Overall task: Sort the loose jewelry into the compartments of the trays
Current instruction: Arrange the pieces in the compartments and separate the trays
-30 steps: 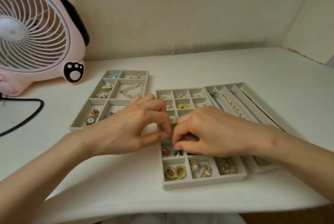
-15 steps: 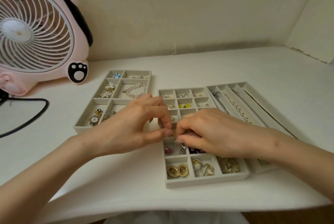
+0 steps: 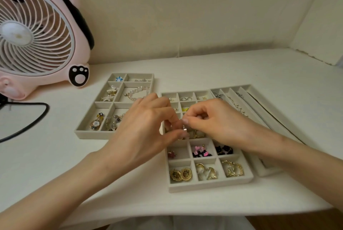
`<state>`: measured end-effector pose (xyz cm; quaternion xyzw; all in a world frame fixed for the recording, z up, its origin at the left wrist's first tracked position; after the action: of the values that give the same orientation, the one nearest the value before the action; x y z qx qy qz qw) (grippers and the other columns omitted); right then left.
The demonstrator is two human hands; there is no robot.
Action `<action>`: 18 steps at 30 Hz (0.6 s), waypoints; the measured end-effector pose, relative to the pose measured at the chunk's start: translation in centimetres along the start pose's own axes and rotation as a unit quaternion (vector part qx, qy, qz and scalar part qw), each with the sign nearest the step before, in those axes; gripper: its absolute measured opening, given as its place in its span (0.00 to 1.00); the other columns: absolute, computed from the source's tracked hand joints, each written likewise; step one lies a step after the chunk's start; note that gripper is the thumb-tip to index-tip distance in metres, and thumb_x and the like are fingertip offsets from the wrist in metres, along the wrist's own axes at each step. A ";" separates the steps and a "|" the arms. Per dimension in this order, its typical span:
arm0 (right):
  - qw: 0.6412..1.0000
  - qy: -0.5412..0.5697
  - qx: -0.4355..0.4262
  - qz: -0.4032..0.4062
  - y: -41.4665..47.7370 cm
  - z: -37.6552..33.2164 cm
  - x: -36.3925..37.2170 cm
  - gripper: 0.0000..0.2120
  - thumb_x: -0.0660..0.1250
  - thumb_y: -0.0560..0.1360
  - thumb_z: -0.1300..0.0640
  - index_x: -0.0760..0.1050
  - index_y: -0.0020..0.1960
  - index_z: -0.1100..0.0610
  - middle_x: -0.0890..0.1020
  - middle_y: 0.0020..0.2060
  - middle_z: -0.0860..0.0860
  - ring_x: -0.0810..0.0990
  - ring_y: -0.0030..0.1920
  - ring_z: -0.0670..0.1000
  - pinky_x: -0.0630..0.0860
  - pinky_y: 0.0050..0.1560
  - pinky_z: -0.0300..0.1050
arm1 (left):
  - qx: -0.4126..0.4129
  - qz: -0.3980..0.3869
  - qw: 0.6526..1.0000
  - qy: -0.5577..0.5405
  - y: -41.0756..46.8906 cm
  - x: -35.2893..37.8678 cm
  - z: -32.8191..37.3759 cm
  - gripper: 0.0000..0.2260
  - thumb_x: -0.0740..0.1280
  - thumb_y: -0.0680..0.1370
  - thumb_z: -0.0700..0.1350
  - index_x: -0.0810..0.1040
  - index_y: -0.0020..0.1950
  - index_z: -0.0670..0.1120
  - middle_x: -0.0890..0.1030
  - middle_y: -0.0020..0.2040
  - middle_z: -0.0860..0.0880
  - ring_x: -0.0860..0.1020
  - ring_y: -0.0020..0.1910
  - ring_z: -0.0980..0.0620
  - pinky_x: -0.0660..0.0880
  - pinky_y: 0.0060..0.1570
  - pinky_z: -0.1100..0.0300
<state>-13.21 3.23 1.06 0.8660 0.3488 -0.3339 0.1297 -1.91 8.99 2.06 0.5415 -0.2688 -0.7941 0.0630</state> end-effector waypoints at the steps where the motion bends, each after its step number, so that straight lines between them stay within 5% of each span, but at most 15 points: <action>1: 1.000 0.013 0.001 0.004 0.0 0.0 -0.2 0.09 0.65 0.76 0.52 0.81 0.42 0.54 0.81 0.34 0.54 0.78 0.35 0.51 0.76 0.41 0.44 | -0.008 0.008 1.000 -0.007 0.1 -0.2 0.0 0.14 0.63 0.68 0.62 0.78 0.36 0.53 0.73 0.35 0.58 0.67 0.37 0.57 0.66 0.37 0.60; 4: 0.997 0.074 -0.001 0.023 -0.4 -0.3 -0.8 0.07 0.66 0.74 0.49 0.81 0.48 0.49 0.83 0.40 0.48 0.79 0.38 0.42 0.75 0.40 0.37 | -0.102 0.022 0.986 -0.130 0.2 -0.7 -0.8 0.16 0.68 0.65 0.64 0.79 0.35 0.52 0.74 0.32 0.58 0.68 0.35 0.58 0.62 0.35 0.65; 8: 0.993 0.099 -0.036 0.056 -0.7 -0.8 -1.4 0.10 0.72 0.66 0.48 0.82 0.45 0.51 0.82 0.38 0.46 0.75 0.32 0.37 0.69 0.35 0.29 | -0.201 0.023 0.925 -0.323 0.0 -0.2 -2.3 0.11 0.69 0.63 0.55 0.80 0.34 0.48 0.73 0.27 0.58 0.64 0.30 0.59 0.60 0.30 0.69; 13: 0.987 0.109 -0.041 0.109 -0.8 -0.7 -1.8 0.07 0.76 0.65 0.54 0.80 0.42 0.51 0.82 0.37 0.47 0.71 0.26 0.38 0.67 0.29 0.28 | -0.197 0.010 0.917 -0.348 -0.1 0.1 -2.3 0.10 0.70 0.65 0.55 0.81 0.34 0.49 0.74 0.31 0.52 0.66 0.33 0.53 0.61 0.32 0.65; 18: 0.991 0.082 -0.031 0.098 -0.9 -0.8 -1.7 0.03 0.75 0.67 0.55 0.81 0.37 0.51 0.81 0.31 0.42 0.72 0.25 0.38 0.66 0.28 0.27 | -0.184 -0.017 0.931 -0.316 -0.2 0.0 -2.0 0.07 0.69 0.66 0.55 0.80 0.35 0.52 0.75 0.29 0.58 0.65 0.30 0.60 0.61 0.31 0.70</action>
<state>-14.30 3.35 2.84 0.9161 0.2822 -0.2364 0.1590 -0.06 8.40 1.40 0.2464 -0.1145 -0.9605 0.0599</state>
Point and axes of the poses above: each hand's wrist, its own y-axis towards the middle knuckle, its own x-axis out of the palm, z = x × y, the point moved 6 cm from there along y, towards the middle knuckle
